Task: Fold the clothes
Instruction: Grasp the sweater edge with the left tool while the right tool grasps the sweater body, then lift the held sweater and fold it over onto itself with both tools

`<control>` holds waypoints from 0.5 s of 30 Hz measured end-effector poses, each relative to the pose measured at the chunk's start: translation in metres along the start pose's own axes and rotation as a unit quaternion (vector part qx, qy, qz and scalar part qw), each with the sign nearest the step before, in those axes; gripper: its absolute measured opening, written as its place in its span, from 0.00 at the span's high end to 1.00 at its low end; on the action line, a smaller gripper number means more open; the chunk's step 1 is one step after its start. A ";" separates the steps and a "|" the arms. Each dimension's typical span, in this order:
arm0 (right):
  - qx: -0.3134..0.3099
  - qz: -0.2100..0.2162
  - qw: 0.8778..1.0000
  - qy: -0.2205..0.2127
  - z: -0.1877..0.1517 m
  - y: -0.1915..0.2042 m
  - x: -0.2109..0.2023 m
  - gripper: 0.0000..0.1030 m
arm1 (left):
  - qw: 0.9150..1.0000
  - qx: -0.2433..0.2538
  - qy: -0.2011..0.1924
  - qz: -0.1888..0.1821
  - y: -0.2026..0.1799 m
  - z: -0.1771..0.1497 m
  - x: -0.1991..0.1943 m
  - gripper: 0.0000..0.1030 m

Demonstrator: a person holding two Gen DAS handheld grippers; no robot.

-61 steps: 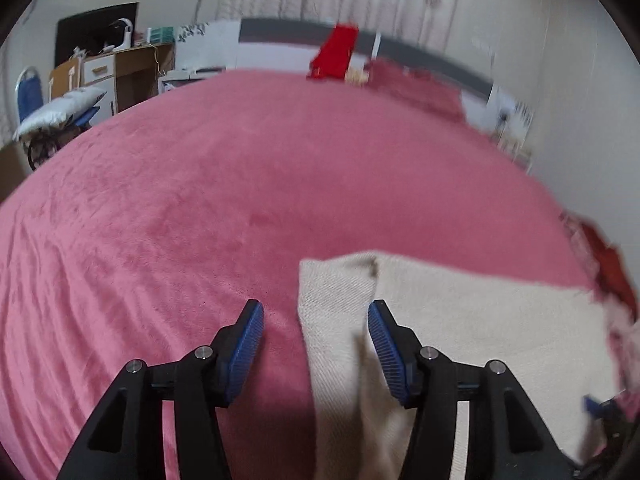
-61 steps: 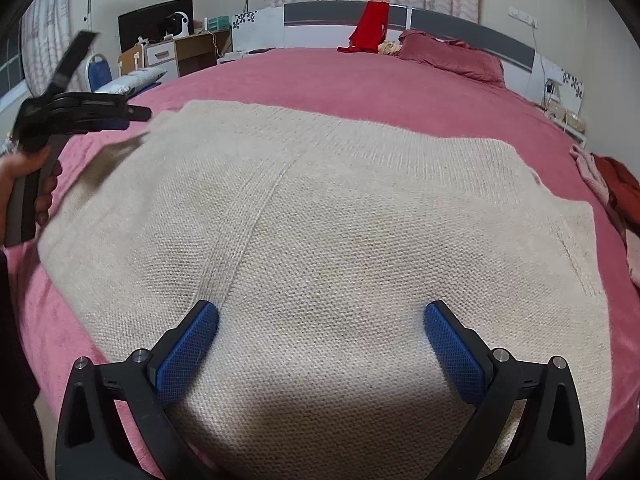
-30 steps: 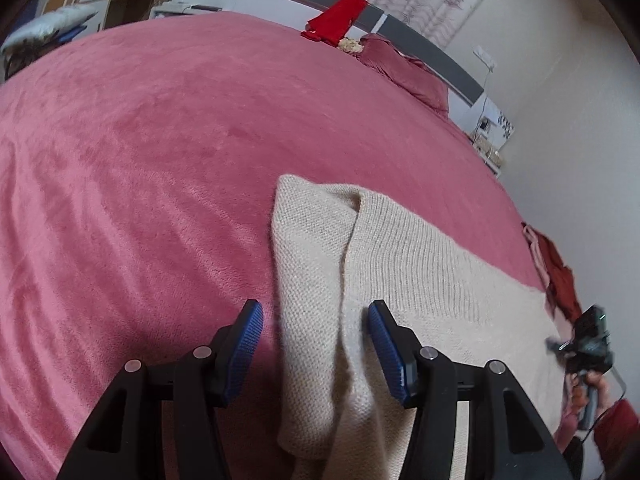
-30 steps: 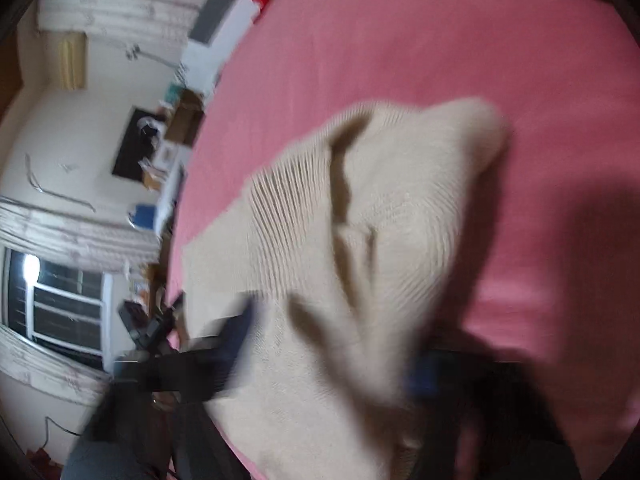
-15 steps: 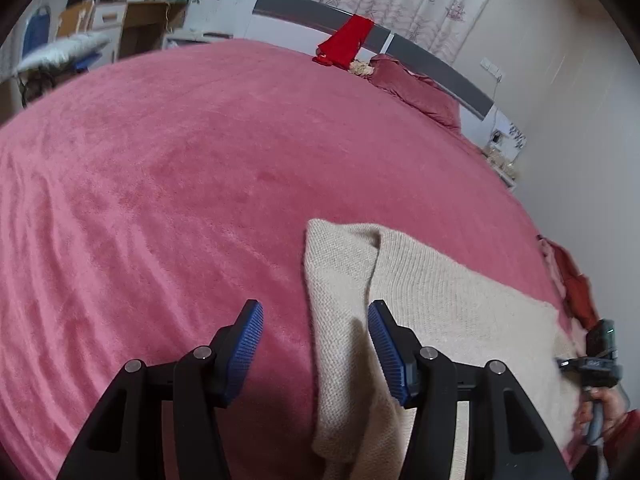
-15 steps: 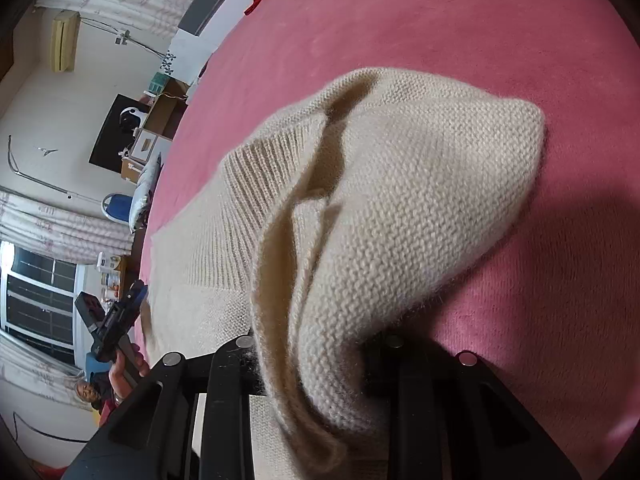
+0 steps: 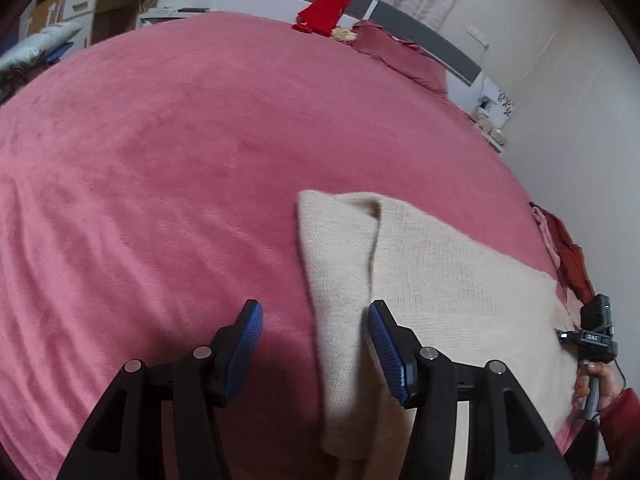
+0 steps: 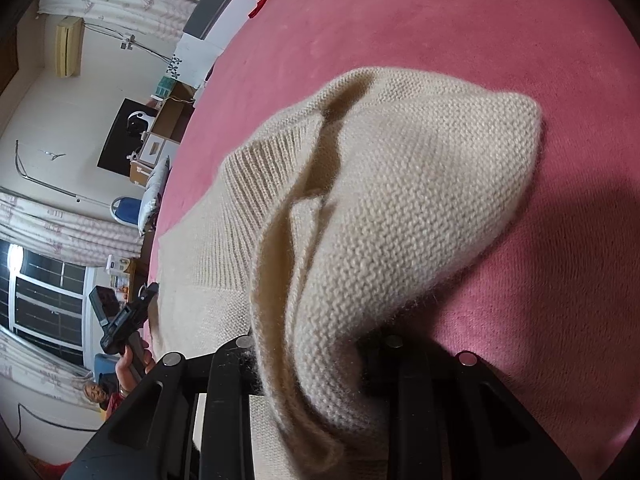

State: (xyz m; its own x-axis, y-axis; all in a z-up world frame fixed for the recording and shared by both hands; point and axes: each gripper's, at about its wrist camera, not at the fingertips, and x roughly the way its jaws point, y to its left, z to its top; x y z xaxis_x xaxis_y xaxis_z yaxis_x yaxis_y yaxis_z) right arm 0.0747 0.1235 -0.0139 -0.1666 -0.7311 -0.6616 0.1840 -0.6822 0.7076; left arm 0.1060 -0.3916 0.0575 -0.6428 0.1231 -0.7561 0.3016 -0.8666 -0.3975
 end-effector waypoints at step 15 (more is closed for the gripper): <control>-0.002 0.005 1.000 -0.007 -0.004 0.003 0.000 0.74 | 0.970 -0.068 0.071 -0.224 0.004 -0.006 0.025 0.36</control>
State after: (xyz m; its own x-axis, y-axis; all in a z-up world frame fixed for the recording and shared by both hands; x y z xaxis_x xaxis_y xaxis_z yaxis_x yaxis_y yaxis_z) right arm 0.0792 0.1213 -0.0130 -0.1779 -0.7374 -0.6516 0.1886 -0.6754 0.7129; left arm 0.0954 -0.3888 0.0341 -0.6307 0.5457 -0.5518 0.1111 -0.6402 -0.7601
